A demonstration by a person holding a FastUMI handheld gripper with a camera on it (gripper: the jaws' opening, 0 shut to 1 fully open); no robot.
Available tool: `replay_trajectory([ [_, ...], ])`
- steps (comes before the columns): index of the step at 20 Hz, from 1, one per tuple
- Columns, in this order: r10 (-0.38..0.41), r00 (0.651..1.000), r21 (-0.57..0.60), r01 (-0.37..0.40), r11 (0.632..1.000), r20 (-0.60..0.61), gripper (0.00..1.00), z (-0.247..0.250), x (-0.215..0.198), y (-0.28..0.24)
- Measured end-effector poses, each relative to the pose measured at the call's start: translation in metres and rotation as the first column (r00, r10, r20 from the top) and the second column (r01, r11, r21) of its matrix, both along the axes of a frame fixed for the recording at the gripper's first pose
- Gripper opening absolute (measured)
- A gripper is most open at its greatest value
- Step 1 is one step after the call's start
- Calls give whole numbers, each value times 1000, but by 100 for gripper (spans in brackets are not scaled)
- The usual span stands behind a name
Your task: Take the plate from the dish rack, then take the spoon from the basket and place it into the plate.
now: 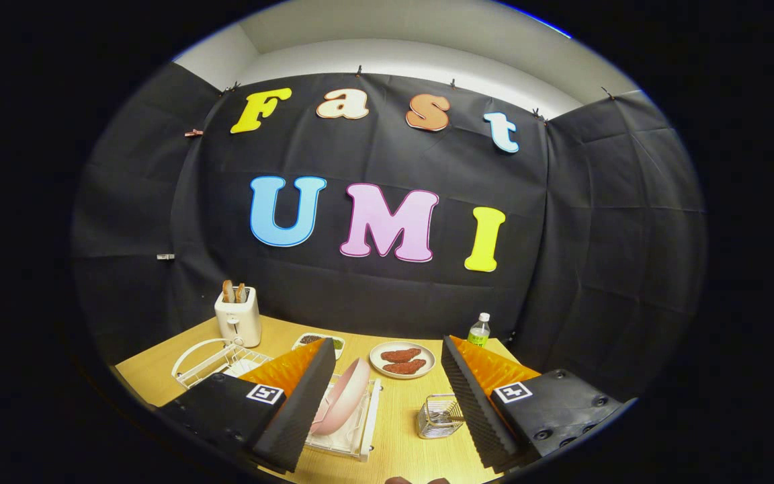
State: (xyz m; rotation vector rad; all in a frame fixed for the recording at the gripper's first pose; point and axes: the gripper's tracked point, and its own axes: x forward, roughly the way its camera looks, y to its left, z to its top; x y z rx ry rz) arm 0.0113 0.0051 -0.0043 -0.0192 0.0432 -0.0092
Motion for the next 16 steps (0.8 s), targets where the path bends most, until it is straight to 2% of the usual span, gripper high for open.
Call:
replay_trajectory([
  [4,0,999,-46,-2,999,-35,97,-5,19,9],
  [9,-38,983,-95,21,995,-182,97,-47,62,23],
  [16,-85,906,-122,38,992,-414,98,-138,116,31],
])
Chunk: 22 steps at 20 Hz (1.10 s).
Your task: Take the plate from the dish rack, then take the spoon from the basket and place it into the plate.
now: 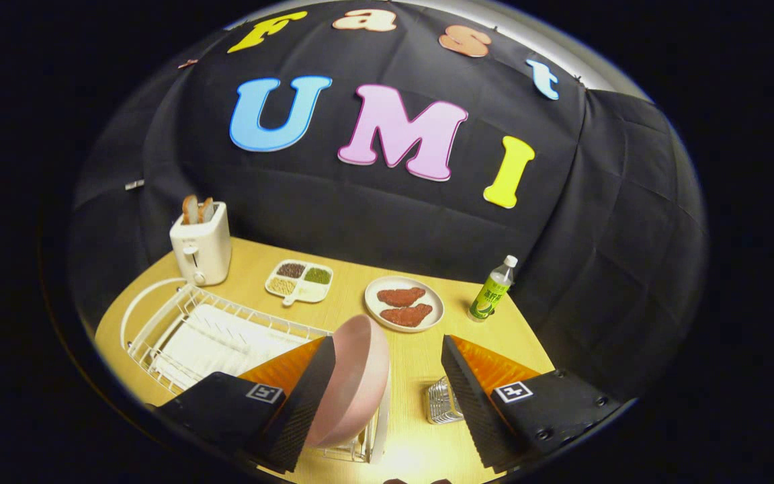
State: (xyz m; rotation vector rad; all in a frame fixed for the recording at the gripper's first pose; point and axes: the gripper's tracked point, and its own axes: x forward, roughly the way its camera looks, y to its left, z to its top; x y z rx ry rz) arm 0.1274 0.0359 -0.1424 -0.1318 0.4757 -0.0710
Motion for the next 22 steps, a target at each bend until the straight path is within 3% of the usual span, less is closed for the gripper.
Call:
replay_trajectory([
  [3,-46,996,30,48,998,-75,94,-22,6,-5],
  [8,-81,981,96,99,990,-176,76,-48,9,3],
  [10,-81,973,134,112,985,-216,66,-59,4,9],
  [13,-72,962,181,123,976,-265,42,-66,0,22],
  [17,-84,955,191,143,971,-285,39,-66,3,29],
  [22,-169,956,156,210,965,-240,34,-46,7,16],
])
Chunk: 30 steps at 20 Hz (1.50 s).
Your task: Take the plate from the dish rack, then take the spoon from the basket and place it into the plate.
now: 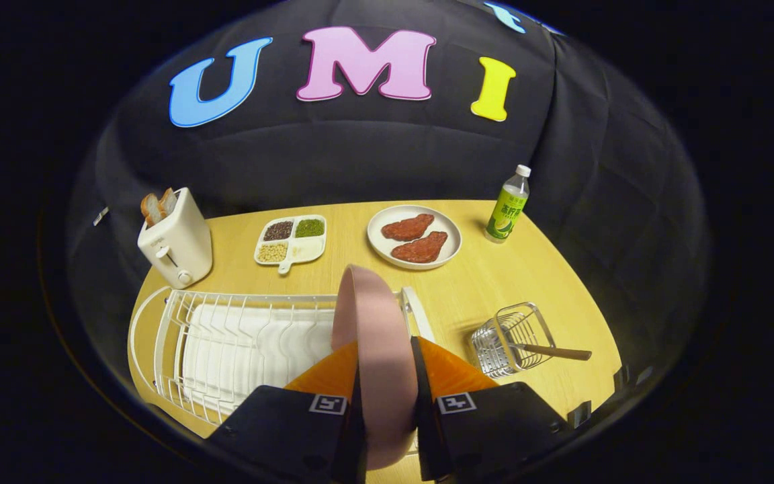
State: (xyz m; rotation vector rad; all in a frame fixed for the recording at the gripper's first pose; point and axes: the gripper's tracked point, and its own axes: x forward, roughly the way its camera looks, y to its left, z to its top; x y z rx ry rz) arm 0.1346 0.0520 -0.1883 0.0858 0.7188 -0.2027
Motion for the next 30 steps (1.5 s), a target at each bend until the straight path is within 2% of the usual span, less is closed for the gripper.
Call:
replay_trajectory([
  [7,-35,998,-79,39,996,44,32,12,4,-7],
  [14,57,995,-253,-35,967,79,32,27,7,13],
  [19,131,983,-391,-70,918,130,30,48,10,13],
  [24,148,982,-330,-103,938,115,29,47,8,3],
  [30,111,989,-202,-89,975,101,28,39,-4,-17],
])
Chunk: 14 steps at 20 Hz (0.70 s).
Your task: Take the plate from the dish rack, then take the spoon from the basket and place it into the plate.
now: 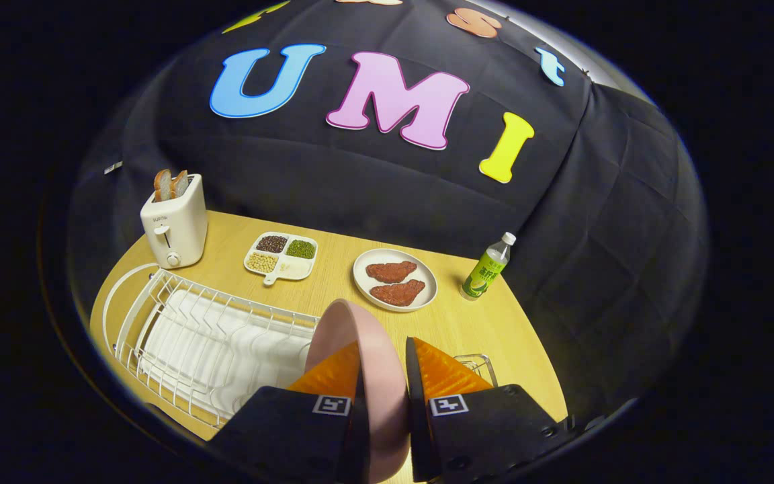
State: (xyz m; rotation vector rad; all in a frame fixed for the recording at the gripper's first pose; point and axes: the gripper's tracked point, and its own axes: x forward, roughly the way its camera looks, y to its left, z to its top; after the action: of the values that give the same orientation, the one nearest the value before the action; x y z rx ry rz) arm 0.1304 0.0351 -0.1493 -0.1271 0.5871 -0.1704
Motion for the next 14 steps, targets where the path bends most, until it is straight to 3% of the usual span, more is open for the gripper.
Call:
replay_trajectory([
  [5,9,1000,14,-9,1000,-1,28,0,-16,-5],
  [10,12,1000,141,-8,990,-25,28,-1,-32,-10],
  [14,30,999,302,-20,953,-29,28,8,-55,-15],
])
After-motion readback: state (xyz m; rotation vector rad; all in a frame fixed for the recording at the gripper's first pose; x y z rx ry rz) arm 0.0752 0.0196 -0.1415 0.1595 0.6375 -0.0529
